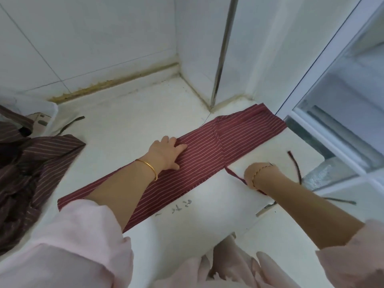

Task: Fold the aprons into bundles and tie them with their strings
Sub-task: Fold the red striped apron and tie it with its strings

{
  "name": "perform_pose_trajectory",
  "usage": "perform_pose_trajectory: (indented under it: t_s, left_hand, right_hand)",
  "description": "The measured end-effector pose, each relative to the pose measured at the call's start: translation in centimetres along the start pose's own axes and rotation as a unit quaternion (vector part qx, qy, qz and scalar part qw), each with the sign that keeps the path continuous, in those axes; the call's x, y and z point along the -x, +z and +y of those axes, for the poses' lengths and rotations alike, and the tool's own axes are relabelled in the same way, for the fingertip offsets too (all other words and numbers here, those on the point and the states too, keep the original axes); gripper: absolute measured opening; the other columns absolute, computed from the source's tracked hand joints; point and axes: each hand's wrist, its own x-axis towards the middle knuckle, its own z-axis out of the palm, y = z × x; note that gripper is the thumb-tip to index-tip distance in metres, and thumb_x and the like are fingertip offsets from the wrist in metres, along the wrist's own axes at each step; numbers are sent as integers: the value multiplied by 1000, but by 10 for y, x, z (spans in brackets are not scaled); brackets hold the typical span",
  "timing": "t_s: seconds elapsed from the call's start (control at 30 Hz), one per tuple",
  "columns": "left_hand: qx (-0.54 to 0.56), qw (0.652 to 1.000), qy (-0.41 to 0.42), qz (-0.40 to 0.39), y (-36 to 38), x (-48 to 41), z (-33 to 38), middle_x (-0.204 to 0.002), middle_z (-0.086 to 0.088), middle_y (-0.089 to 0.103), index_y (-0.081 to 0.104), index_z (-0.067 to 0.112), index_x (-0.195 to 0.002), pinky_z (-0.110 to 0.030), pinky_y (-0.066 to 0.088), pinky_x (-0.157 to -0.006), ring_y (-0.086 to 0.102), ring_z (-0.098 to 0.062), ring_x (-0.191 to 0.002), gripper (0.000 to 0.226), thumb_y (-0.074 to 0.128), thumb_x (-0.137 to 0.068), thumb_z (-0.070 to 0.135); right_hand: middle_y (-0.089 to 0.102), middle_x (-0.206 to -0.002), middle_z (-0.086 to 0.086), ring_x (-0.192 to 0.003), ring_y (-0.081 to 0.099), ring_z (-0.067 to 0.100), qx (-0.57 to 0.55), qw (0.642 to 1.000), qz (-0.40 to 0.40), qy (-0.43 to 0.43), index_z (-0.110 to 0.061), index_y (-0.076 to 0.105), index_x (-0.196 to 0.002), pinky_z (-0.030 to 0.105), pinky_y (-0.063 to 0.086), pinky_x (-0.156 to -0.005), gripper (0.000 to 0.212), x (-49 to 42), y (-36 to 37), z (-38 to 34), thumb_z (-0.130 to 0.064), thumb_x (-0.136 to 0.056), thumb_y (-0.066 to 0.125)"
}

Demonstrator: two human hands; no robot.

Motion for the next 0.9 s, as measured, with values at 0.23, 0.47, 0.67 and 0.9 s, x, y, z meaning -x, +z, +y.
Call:
perform_pose_trajectory:
  t_s: [0.23, 0.47, 0.67, 0.9]
  left_hand:
    - [-18, 995, -77, -58, 4, 16, 1, -134, -11, 36, 22, 22, -143, -33, 46, -79, 44, -26, -116, 77, 67, -83, 41]
    - [48, 955, -214, -202, 37, 61, -31, -125, -15, 47, 28, 7, -140, -45, 52, -88, 55, -32, -110, 86, 79, -73, 22]
    - [155, 927, -291, -179, 44, 87, -57, -132, -14, 38, 19, 10, -143, -40, 47, -91, 50, -30, -116, 106, 78, -66, 54]
    - [297, 912, -282, -18, 38, 63, -29, -143, -14, 17, 26, 11, -138, -39, 38, -99, 35, -33, -123, 67, 54, -89, 47]
  right_hand:
    - [44, -119, 14, -101, 51, 29, -167, 941, 263, -131, -7, 42, -122, 39, 48, -80, 34, -2, -22, -68, -7, -89, 49]
    - [42, -125, 9, -110, 42, 27, -81, 904, 342, -243, -10, 43, -125, 33, 38, -84, 36, -13, -19, -154, -27, -93, 47]
    - [20, -151, 10, -132, 29, 32, 13, 901, 355, -250, -15, 13, -148, 44, 37, -99, 66, -42, -46, -180, -29, -94, 48]
    - [21, -149, 16, -135, 25, 36, 13, 933, 332, -139, -13, 17, -147, 49, 32, -106, 87, -46, -87, -149, -13, -75, 67]
